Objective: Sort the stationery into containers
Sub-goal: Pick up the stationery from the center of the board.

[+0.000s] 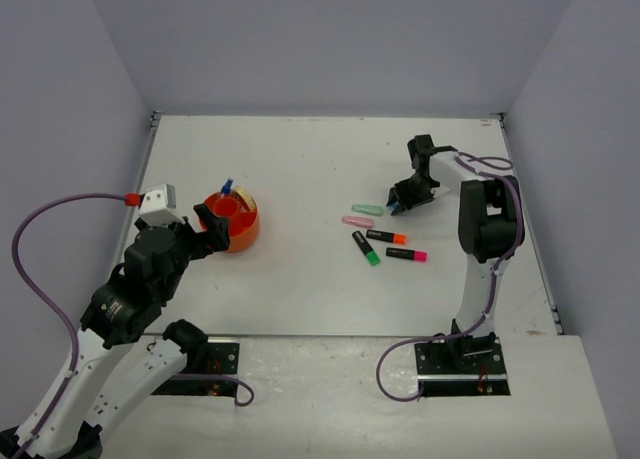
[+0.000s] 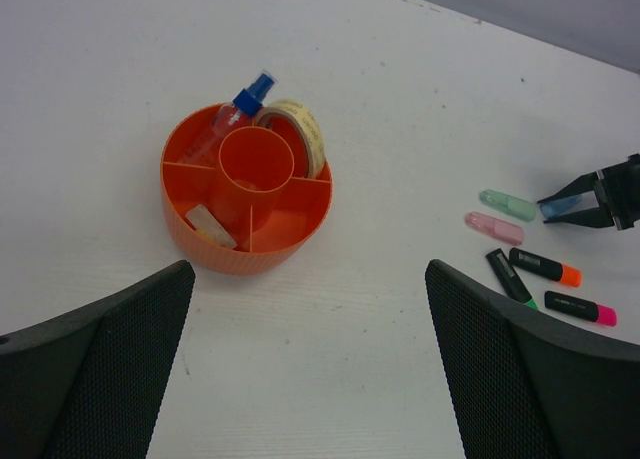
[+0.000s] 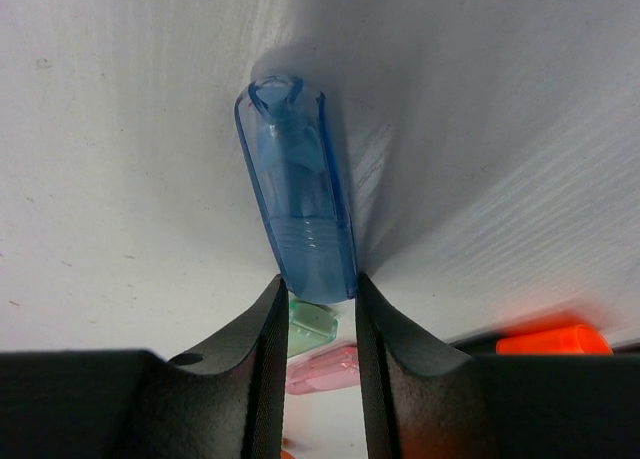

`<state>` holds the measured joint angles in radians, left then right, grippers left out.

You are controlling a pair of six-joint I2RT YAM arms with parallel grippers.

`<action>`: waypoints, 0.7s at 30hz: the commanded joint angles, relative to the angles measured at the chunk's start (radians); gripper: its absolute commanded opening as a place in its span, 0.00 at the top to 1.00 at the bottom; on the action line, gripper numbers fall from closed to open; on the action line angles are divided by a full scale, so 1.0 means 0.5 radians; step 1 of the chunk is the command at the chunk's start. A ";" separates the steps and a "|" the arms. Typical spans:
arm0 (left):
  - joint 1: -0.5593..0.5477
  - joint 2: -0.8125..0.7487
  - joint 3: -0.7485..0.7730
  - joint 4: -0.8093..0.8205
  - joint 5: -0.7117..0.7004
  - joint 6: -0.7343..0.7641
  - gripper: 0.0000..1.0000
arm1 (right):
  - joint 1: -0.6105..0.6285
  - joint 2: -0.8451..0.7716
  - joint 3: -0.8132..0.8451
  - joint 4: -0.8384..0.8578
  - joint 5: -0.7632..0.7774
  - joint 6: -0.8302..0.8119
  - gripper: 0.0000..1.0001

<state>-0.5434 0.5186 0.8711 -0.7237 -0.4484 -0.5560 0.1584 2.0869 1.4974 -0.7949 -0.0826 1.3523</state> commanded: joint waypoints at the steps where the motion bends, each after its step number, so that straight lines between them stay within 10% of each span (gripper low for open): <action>1: 0.007 0.013 0.003 0.036 0.004 0.050 0.00 | 0.097 -0.087 0.028 -0.075 0.267 -0.157 1.00; 14: 0.007 0.073 -0.003 0.085 0.037 0.044 0.00 | 0.302 -0.505 -0.165 0.100 0.670 -0.655 1.00; 21: 0.007 0.157 0.026 0.311 0.331 0.026 0.00 | 0.828 -0.931 -0.347 0.254 1.053 -1.174 1.00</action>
<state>-0.5434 0.5747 0.8711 -0.6867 -0.4030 -0.5564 0.4060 1.7753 1.3592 -0.7252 0.2564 0.9409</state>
